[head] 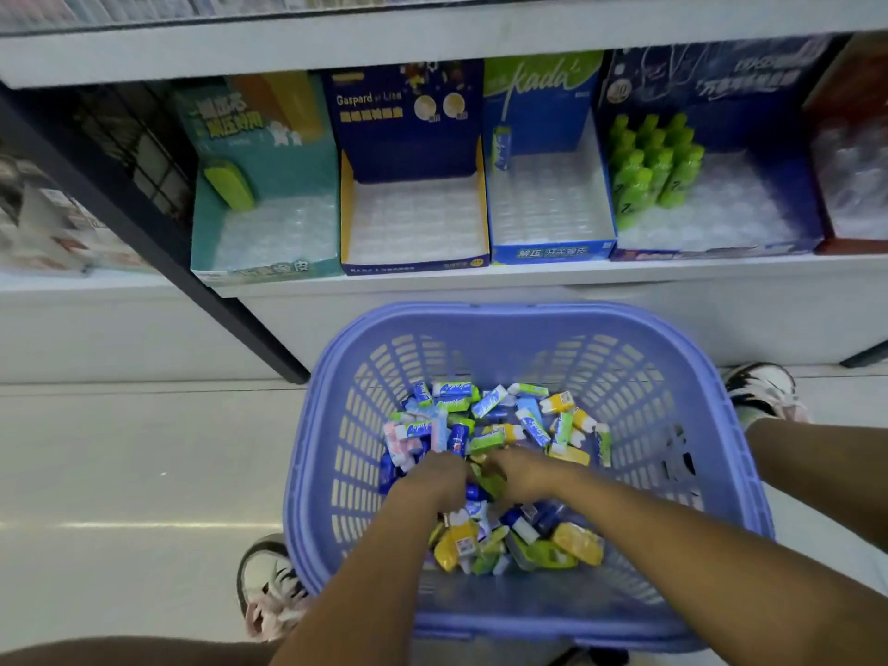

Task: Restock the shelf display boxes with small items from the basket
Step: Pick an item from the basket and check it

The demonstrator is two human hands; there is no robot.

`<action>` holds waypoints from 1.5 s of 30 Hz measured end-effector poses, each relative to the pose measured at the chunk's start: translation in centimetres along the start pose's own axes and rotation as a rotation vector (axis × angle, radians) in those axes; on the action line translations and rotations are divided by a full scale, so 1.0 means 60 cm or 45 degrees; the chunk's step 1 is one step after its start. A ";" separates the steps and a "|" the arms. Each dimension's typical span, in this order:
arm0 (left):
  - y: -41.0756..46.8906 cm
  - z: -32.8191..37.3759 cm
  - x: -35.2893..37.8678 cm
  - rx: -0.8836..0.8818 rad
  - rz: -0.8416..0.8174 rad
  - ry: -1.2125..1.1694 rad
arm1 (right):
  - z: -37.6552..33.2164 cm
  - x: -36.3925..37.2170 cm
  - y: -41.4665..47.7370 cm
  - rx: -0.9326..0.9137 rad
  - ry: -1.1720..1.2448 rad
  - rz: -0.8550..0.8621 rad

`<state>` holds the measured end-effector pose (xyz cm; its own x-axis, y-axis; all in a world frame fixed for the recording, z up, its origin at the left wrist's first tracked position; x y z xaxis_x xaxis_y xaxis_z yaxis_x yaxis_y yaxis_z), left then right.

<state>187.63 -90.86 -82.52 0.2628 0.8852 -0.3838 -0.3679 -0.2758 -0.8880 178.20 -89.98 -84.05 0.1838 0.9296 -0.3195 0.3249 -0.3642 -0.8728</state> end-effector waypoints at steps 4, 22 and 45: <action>0.009 -0.004 -0.010 0.020 0.025 -0.083 | -0.013 0.002 0.013 0.026 -0.131 0.083; -0.019 -0.089 -0.104 0.223 0.687 -1.664 | 0.057 -0.118 -0.012 -0.246 1.014 0.479; -0.167 -0.023 -0.237 0.936 0.623 -2.131 | 0.001 -0.189 -0.123 -0.142 0.779 0.322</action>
<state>188.80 -101.19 -68.51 -0.8213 0.3169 0.4744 -0.5059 -0.7889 -0.3488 173.68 -97.81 -73.98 0.7488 0.6271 -0.2143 0.2903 -0.6011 -0.7446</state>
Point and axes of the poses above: each hand's wrist, its own y-axis towards the middle knuckle, its own x-axis out of the palm, z = x × y, the point moved 8 cm from there along y, towards the middle knuckle, and after that the axes turned 14 degrees about -z, right-handed, at the moved point
